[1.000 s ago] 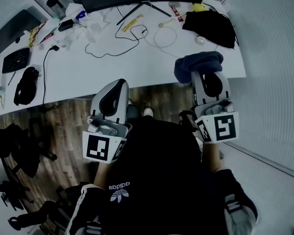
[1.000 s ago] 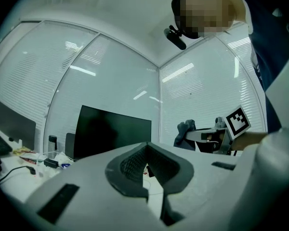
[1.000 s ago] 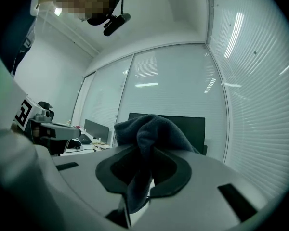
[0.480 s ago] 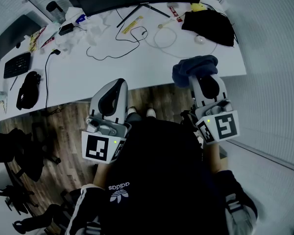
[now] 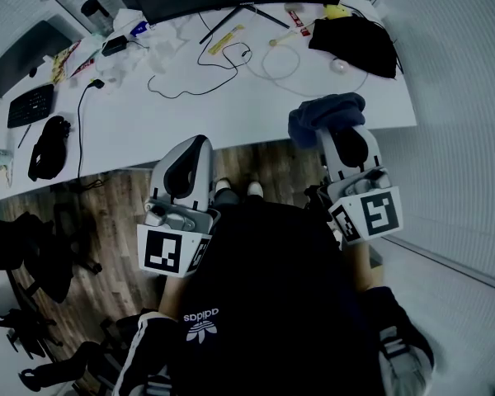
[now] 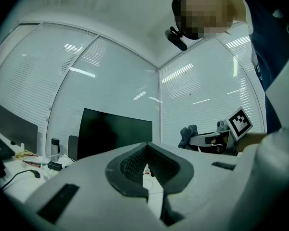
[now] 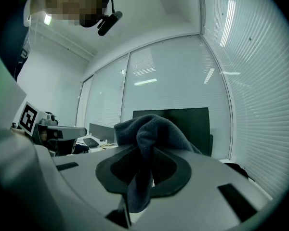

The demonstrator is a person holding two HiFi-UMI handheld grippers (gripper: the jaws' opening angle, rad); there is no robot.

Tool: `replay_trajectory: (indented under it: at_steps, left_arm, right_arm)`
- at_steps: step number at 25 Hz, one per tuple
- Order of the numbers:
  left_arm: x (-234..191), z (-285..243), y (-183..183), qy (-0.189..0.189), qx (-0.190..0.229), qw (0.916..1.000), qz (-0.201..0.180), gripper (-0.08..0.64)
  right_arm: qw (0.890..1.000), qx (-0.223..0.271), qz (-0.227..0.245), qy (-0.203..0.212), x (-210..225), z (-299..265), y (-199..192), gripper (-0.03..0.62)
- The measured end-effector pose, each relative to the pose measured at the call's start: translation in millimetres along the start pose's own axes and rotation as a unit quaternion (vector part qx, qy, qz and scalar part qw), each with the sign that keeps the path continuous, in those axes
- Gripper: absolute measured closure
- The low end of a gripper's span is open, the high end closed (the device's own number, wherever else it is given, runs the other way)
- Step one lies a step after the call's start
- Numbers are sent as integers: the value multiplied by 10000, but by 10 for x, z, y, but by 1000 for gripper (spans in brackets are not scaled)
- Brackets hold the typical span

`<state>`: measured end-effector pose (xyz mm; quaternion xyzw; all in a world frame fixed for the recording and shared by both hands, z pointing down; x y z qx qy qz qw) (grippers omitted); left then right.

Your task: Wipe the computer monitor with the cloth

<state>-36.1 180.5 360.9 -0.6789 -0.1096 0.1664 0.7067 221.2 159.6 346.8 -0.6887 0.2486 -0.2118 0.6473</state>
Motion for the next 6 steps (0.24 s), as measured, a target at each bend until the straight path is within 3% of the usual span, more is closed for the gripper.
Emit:
replay_trajectory:
  at_steps: [6]
  left_arm:
    - [34, 15, -1, 30, 6, 10000, 32, 555]
  right_arm:
    - [10000, 0, -48, 9, 14, 23, 10, 545]
Point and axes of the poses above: the fingertips, and each gripper's own axes: z backward along the fingers, x to its right, y out of its top, the point moved 8 cm from there along z, backward along the fingers, and after that the axes turned 11 degrees about y, right-handed, at the moved point
